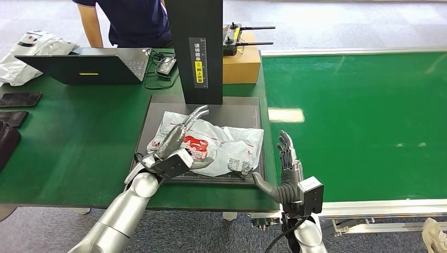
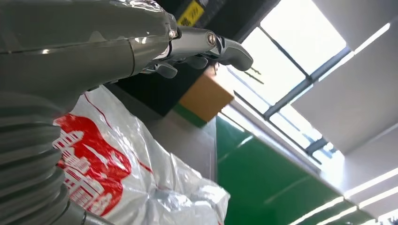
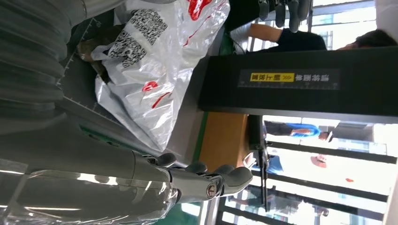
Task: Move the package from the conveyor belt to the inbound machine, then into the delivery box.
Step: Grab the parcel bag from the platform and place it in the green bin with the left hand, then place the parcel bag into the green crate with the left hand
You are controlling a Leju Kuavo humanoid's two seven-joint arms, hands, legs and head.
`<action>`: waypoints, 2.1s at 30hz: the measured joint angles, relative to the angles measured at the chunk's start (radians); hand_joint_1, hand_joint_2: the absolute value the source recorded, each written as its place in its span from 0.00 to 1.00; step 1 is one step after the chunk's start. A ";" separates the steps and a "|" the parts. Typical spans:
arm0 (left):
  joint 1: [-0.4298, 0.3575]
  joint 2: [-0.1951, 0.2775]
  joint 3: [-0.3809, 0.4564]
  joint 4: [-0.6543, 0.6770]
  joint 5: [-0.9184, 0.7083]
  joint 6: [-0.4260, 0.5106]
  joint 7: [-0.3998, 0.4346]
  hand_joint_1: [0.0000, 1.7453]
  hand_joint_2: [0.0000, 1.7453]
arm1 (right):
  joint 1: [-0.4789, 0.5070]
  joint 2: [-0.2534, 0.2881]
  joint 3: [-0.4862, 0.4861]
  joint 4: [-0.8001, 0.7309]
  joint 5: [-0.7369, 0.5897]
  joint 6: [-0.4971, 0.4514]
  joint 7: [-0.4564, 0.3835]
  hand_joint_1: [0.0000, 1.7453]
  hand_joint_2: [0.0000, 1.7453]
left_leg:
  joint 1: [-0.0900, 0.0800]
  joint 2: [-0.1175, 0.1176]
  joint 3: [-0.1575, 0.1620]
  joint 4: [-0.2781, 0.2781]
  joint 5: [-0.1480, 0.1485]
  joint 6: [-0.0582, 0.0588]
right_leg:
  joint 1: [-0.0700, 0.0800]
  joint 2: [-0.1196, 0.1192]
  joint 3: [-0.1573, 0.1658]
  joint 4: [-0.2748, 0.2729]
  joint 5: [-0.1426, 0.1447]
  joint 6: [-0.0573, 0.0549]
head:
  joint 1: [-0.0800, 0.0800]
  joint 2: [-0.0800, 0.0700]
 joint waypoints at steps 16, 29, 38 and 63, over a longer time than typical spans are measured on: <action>-0.224 0.010 -0.200 0.355 -0.094 -0.190 0.204 0.00 1.00 | -0.004 0.000 -0.005 0.051 -0.036 0.006 0.001 0.00 1.00 | 0.000 0.000 0.000 0.000 0.000 0.000 | 0.000 0.000 0.000 0.000 0.000 0.000 | 0.000 0.000; -0.255 0.021 -0.215 0.451 -0.084 -0.053 0.301 1.00 1.00 | -0.003 0.000 -0.009 0.062 -0.034 0.000 0.003 0.00 1.00 | 0.000 0.000 0.000 0.000 0.001 -0.001 | 0.000 0.000 0.001 0.001 0.000 -0.001 | 0.000 0.000; -0.242 0.040 -0.109 0.453 0.012 0.069 0.150 1.00 1.00 | -0.023 0.000 -0.009 0.085 -0.031 0.000 0.012 0.00 1.00 | 0.000 0.000 0.000 0.000 0.001 -0.001 | 0.000 0.000 0.000 0.001 0.000 -0.001 | 0.000 0.000; -0.033 0.132 0.267 -0.023 0.256 0.368 -0.072 1.00 1.00 | -0.074 0.000 0.032 0.195 -0.061 -0.017 0.007 0.00 1.00 | 0.001 0.000 0.000 0.000 0.001 -0.001 | 0.001 0.000 -0.001 0.002 0.000 -0.001 | 0.000 0.000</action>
